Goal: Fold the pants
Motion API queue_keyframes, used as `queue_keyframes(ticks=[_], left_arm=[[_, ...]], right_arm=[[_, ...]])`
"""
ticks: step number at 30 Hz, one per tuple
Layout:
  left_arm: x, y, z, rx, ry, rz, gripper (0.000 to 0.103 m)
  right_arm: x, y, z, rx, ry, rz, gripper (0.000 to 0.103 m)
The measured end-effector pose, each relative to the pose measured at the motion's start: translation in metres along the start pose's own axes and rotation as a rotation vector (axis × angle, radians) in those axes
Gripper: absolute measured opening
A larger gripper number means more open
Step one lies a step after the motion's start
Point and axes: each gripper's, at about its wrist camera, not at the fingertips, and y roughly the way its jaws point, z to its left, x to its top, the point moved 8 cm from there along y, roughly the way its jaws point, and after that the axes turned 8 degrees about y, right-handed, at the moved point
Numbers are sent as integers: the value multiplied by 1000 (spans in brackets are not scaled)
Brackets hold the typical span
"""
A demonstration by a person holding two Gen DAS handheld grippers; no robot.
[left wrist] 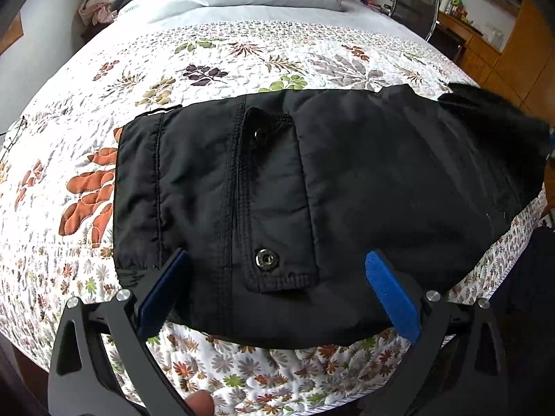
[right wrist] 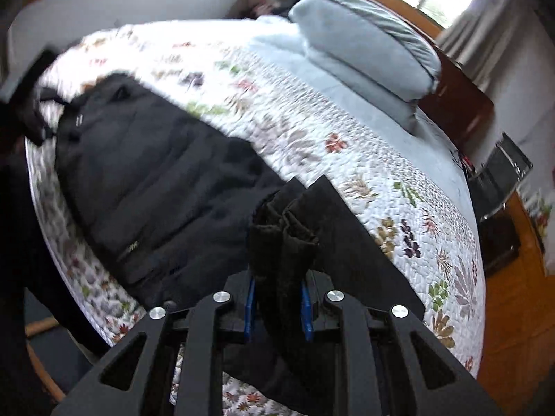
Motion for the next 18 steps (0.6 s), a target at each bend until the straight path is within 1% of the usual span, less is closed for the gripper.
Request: queue_keyframes(ticks=[3, 6, 8, 9, 10, 12, 13, 15, 17, 18], left_arm=[[0, -1, 0, -4, -5, -5, 100], [1, 0, 0, -5, -3, -6, 100], [0, 0, 0, -4, 1, -5, 100], [0, 0, -1, -3, 4, -4, 100], [-1, 0, -1, -1, 7, -3, 100], [-1, 0, -1, 2, 13, 2, 100], [0, 1, -1, 2, 12, 4, 100], [1, 0, 0, -3, -1, 12, 100], [4, -2, 2, -7, -21, 19, 100], [5, -4, 2, -4, -29, 20, 100]], right_arm=[[-15, 10, 19, -33, -85, 26, 20], [-30, 22, 33, -45, -145, 50, 21], [-38, 29, 40, -36, -162, 69, 27], [-43, 34, 45, -22, -169, 80, 37], [-46, 36, 49, -10, -172, 82, 43], [-51, 39, 51, -9, -184, 91, 45], [-52, 38, 51, 9, -182, 96, 47], [-50, 25, 49, 62, -148, 100, 45], [-43, 2, 45, 168, -95, 89, 56], [-36, -13, 36, 211, -54, 73, 60]])
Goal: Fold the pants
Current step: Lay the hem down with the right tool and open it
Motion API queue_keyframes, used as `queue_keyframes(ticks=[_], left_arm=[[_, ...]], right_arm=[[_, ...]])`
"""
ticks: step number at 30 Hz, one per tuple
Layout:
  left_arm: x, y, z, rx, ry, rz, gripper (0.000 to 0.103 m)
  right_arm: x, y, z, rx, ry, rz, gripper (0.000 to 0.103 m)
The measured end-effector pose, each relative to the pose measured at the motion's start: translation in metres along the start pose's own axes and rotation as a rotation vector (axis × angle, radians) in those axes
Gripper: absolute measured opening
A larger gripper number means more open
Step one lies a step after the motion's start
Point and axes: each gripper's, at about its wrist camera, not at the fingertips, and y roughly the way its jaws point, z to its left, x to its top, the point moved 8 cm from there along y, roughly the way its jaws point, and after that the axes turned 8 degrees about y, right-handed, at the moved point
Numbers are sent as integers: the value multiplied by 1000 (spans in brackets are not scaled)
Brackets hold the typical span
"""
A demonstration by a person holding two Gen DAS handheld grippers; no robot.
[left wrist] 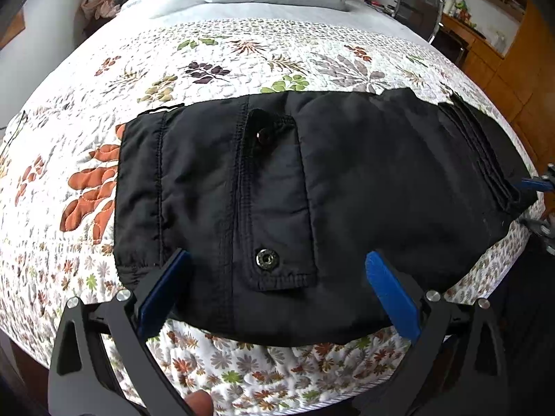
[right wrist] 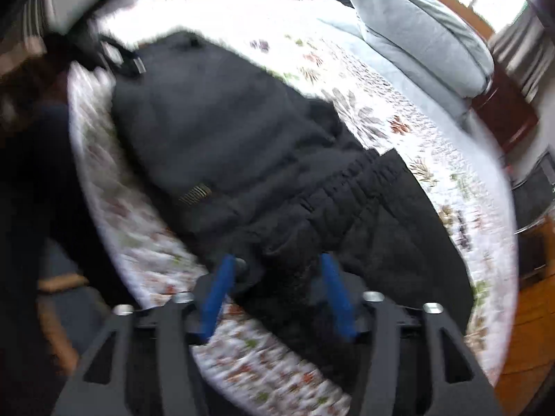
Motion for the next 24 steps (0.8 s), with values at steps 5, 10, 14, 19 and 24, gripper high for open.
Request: queue_keyframes(ticks=[5, 10, 14, 19, 24], left_arm=[[6, -15, 0, 7, -40, -37, 100], [3, -15, -2, -3, -65, -29, 100], [-2, -8, 4, -3, -88, -3, 100], [-5, -1, 3, 6, -68, 8, 100], [3, -24, 6, -5, -68, -32, 100]], right_arm=[[23, -25, -58, -68, 110, -39, 59], [24, 13, -88, -109, 154, 43, 55], [7, 40, -68, -84, 108, 120, 54], [-16, 55, -50, -80, 62, 158, 51], [-2, 31, -61, -67, 123, 91, 57]])
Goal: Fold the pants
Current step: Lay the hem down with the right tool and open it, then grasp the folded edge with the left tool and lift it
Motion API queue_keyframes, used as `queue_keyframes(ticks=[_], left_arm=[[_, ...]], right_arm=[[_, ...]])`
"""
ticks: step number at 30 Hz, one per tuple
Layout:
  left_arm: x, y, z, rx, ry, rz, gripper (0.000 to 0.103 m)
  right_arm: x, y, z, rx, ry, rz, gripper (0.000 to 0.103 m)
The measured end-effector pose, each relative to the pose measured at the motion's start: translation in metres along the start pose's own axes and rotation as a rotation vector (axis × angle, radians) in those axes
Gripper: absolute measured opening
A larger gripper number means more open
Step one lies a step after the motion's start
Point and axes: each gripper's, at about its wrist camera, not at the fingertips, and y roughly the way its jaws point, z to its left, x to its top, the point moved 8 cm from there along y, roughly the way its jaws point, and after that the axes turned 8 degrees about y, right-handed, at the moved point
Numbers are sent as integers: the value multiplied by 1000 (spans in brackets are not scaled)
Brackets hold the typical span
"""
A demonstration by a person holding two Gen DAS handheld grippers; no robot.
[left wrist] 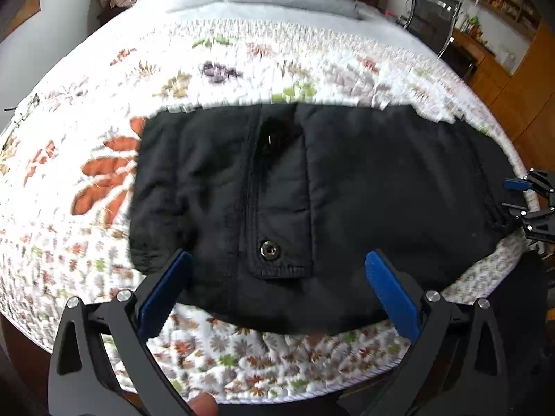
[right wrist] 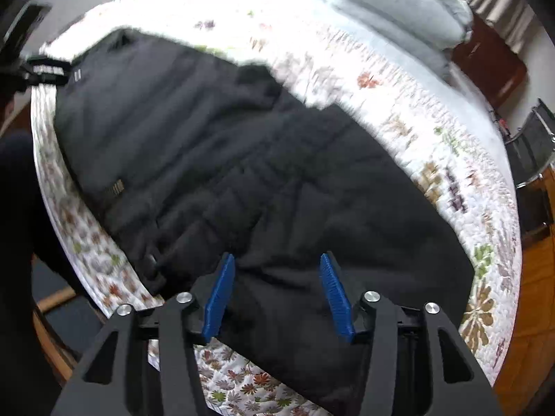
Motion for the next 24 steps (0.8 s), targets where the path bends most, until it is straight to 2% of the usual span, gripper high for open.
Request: queue_keyframes(ticks=[1, 4, 6, 7, 9, 12, 13, 15, 17, 20, 24], left_arm=[[4, -9, 6, -8, -6, -19, 100], [11, -22, 30, -44, -51, -17, 100], [14, -23, 62, -75, -132, -17, 100], [14, -22, 72, -111, -172, -13, 100], [14, -14, 93, -245, -290, -10, 100], [21, -2, 106, -361, -376, -7, 100], [26, 4, 107, -395, -381, 1, 100], [29, 17, 109, -396, -377, 34, 100], [29, 32, 101, -437, -371, 89, 99], [30, 54, 94, -434, -330, 153, 99], [29, 71, 87, -472, -342, 178, 99]], right_arm=[[4, -12, -1, 7, 13, -28, 61], [13, -43, 5, 27, 22, -103, 65], [15, -63, 12, 40, 18, -152, 67], [14, -73, 16, 44, 14, -174, 70], [11, -79, 21, 47, 9, -188, 72], [0, -79, 30, 36, -24, -180, 72], [-3, -78, 33, 32, -35, -177, 72], [-7, -76, 35, 32, -43, -168, 72], [-8, -72, 33, 32, -35, -161, 72], [-5, -67, 24, 35, -1, -157, 72], [-5, -60, 17, 57, 36, -145, 72]])
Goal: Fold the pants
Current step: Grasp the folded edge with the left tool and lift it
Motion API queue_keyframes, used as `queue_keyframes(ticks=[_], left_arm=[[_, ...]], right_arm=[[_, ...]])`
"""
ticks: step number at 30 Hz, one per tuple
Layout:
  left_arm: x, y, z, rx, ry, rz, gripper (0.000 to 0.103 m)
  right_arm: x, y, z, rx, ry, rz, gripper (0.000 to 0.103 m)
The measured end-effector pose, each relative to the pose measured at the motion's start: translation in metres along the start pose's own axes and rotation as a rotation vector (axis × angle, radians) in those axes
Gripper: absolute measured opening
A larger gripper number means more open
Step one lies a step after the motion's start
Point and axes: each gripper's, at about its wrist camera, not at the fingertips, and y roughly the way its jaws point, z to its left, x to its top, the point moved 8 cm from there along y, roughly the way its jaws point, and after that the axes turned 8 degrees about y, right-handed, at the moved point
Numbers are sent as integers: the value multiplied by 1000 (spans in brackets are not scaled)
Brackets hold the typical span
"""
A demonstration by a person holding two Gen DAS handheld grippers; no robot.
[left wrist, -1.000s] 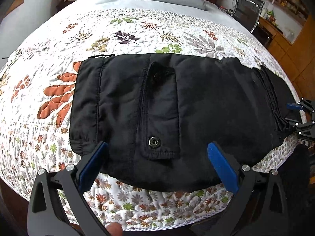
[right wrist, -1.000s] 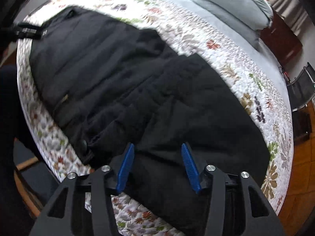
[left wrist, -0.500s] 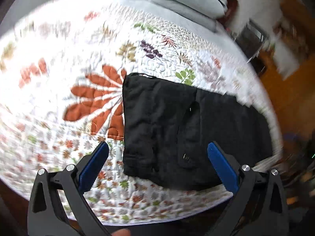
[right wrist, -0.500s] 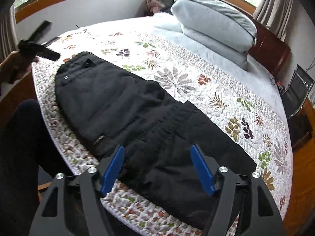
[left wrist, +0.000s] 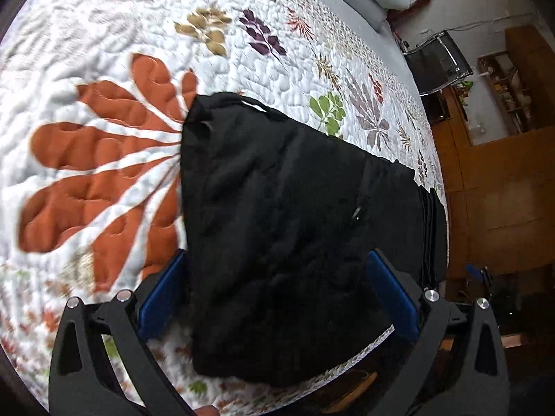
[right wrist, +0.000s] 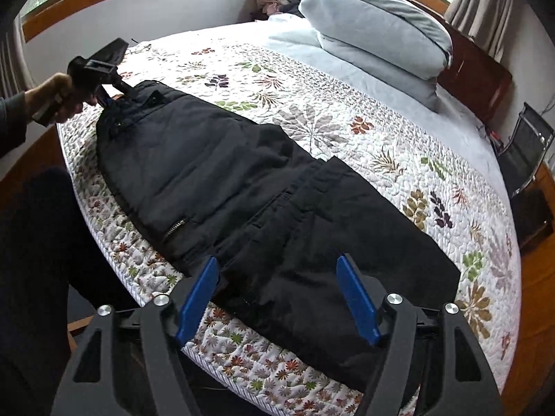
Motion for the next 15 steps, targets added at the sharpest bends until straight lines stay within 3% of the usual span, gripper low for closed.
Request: queue_keyframes(ticks=[2, 3, 4, 6, 9, 15], left_arm=[[0, 7, -8, -18, 25, 15, 94], [-1, 8, -12, -27, 37, 21, 74], [-1, 7, -12, -6, 49, 24, 64], [0, 8, -8, 0, 36, 24, 32], [-2, 2, -9, -13, 15, 14, 21], [4, -16, -42, 33, 68, 1, 15]], right_arm=[[-2, 4, -2, -5, 2, 4, 72], [-3, 6, -4, -3, 7, 7, 72], [-4, 7, -6, 1, 15, 7, 72], [-7, 10, -9, 2, 22, 9, 72], [-12, 14, -15, 6, 41, 14, 72], [-25, 24, -24, 19, 69, 18, 72]])
